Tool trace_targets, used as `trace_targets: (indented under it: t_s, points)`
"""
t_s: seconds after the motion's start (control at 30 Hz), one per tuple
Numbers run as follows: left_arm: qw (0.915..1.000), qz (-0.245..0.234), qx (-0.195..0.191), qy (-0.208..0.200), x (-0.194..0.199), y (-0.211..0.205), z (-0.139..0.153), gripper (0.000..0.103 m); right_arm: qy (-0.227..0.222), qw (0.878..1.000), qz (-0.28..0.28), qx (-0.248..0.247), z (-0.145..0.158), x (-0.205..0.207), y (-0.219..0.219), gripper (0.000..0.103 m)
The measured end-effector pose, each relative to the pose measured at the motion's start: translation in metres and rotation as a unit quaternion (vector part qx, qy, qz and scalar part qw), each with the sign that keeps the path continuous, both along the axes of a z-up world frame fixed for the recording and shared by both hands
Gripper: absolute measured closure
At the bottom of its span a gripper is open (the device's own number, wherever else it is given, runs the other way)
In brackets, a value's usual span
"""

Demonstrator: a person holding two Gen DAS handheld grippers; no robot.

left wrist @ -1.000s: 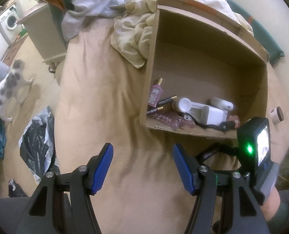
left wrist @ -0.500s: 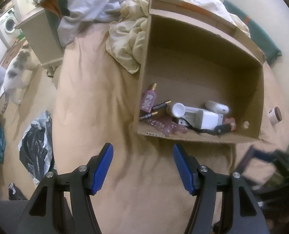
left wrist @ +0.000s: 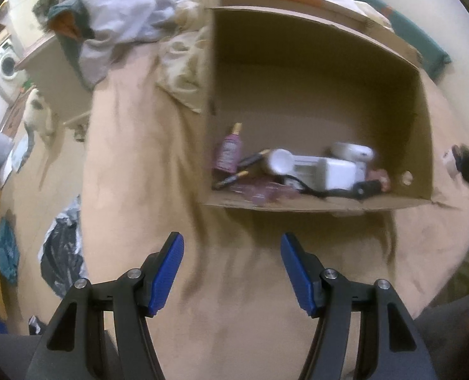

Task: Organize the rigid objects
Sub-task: 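Grasp the black-and-red power bank with the right gripper and lift it, then grasp the white pill bottle with the left gripper while the right holds the power bank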

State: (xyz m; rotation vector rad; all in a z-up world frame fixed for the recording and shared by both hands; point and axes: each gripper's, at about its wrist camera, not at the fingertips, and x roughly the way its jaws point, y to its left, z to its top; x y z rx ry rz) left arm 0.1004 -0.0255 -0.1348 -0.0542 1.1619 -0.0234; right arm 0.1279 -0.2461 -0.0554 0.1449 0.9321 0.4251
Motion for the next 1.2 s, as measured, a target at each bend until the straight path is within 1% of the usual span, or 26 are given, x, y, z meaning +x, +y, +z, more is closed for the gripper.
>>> trace_targets:
  t_s: [0.03,0.1,0.17,0.23,0.3,0.4,0.5,0.53,0.63,0.67,0.73,0.77,0.9,1.0,1.1,1.17,1.2]
  points:
    - [1.0000,-0.003,-0.008,0.001,0.000,-0.007,-0.002,0.043,0.002,1.000,-0.003,0.010,0.000,0.002,-0.003,0.017]
    - [0.9993,-0.028,-0.024,0.005,0.002,-0.034,-0.007,0.043,0.011,1.000,-0.013,0.025,0.000,0.005,-0.011,0.017]
    - [0.9988,-0.043,-0.021,-0.007,0.003,-0.058,-0.011,0.043,0.015,0.999,-0.026,0.036,0.000,0.008,-0.021,0.017]
    - [0.9978,-0.056,-0.031,-0.020,0.004,-0.078,-0.016,0.043,0.017,0.998,-0.038,0.047,0.001,0.009,-0.031,0.017]
    - [0.9967,-0.066,-0.037,-0.029,0.007,-0.098,-0.026,0.043,0.016,0.997,-0.053,0.046,0.002,0.008,-0.040,0.017]
    - [0.9971,-0.066,-0.022,-0.032,0.015,-0.120,-0.039,0.043,0.018,0.997,-0.067,0.037,0.002,0.008,-0.050,0.017]
    - [0.9974,-0.057,0.004,-0.044,0.026,-0.135,-0.051,0.043,0.033,0.995,-0.074,0.061,-0.001,0.012,-0.062,0.017]
    - [0.9976,-0.055,0.006,-0.042,0.030,-0.138,-0.055,0.043,0.037,0.994,-0.076,0.070,-0.001,0.013,-0.065,0.017]
    - [0.9979,-0.058,0.022,-0.018,0.044,-0.147,-0.071,0.043,0.044,0.991,-0.078,0.097,0.001,0.015,-0.070,0.017]
    - [0.9980,-0.054,0.028,-0.019,0.048,-0.149,-0.074,0.043,0.043,0.991,-0.076,0.103,0.002,0.015,-0.071,0.017]
    - [0.9983,-0.047,0.029,-0.016,0.056,-0.152,-0.077,0.042,0.042,0.991,-0.070,0.109,0.004,0.014,-0.070,0.017]
    - [0.9986,-0.044,0.029,-0.007,0.060,-0.154,-0.081,0.042,0.042,0.991,-0.066,0.110,0.005,0.014,-0.069,0.017]
    - [0.9981,-0.037,0.048,0.010,0.073,-0.159,-0.093,0.042,0.047,0.990,-0.057,0.116,0.005,0.015,-0.065,0.017]
    - [0.9985,-0.025,0.047,0.012,0.081,-0.160,-0.097,0.036,0.051,0.990,-0.054,0.123,0.004,0.015,-0.064,0.017]
    - [0.9985,-0.019,0.050,0.014,0.087,-0.165,-0.099,0.034,0.052,0.990,-0.051,0.124,0.004,0.015,-0.063,0.017]
    - [0.9988,-0.014,0.045,0.013,0.089,-0.164,-0.098,0.036,0.055,0.990,-0.049,0.123,0.004,0.015,-0.062,0.017]
    - [0.9989,-0.013,0.042,0.012,0.089,-0.164,-0.098,0.043,0.056,0.990,-0.049,0.123,0.003,0.016,-0.062,0.017]
